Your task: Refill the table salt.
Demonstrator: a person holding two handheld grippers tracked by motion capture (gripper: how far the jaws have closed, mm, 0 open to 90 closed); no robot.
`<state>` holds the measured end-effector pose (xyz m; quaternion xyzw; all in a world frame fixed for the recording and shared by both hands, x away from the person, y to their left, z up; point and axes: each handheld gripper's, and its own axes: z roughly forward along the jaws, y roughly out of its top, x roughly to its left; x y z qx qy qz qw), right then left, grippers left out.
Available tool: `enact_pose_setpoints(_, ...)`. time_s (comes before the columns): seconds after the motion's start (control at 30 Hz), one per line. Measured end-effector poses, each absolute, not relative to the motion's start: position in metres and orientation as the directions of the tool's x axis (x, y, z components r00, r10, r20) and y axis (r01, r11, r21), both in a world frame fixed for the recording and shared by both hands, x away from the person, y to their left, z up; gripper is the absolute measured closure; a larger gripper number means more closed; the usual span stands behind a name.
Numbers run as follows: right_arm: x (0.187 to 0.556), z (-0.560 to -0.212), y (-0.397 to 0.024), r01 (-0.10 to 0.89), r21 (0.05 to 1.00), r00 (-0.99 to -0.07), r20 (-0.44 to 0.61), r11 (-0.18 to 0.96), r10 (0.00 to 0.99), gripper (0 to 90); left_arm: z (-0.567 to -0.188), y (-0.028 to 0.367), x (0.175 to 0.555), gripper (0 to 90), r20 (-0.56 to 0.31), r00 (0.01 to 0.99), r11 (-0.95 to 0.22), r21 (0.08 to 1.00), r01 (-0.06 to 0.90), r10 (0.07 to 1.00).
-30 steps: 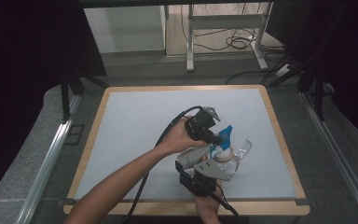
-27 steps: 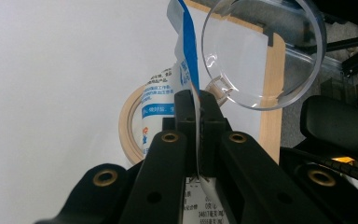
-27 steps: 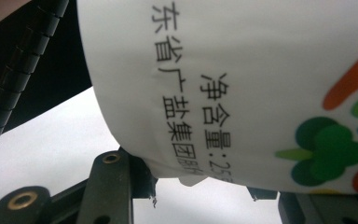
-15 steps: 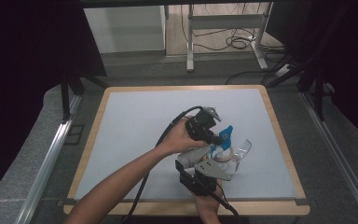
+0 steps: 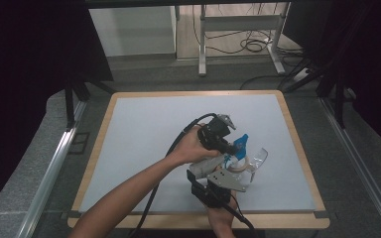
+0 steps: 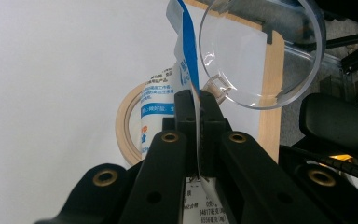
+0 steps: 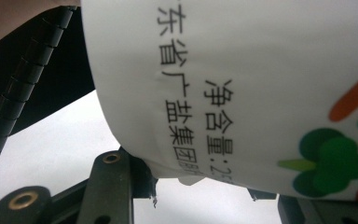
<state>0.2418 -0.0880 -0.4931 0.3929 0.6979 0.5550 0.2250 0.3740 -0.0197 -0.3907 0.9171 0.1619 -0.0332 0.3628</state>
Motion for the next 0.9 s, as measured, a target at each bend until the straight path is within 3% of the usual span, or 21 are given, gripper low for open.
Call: enact_pose_setpoints(0.9, 0.2407, -0.4916, -0.0876, 0.294, 0.953, -0.591, 0.124, 0.070, 0.797, 54.0, -0.3899, -0.0207, 0.3727, 90.0, -0.176, 0.946, -0.692, 0.647, 0.320, 0.272)
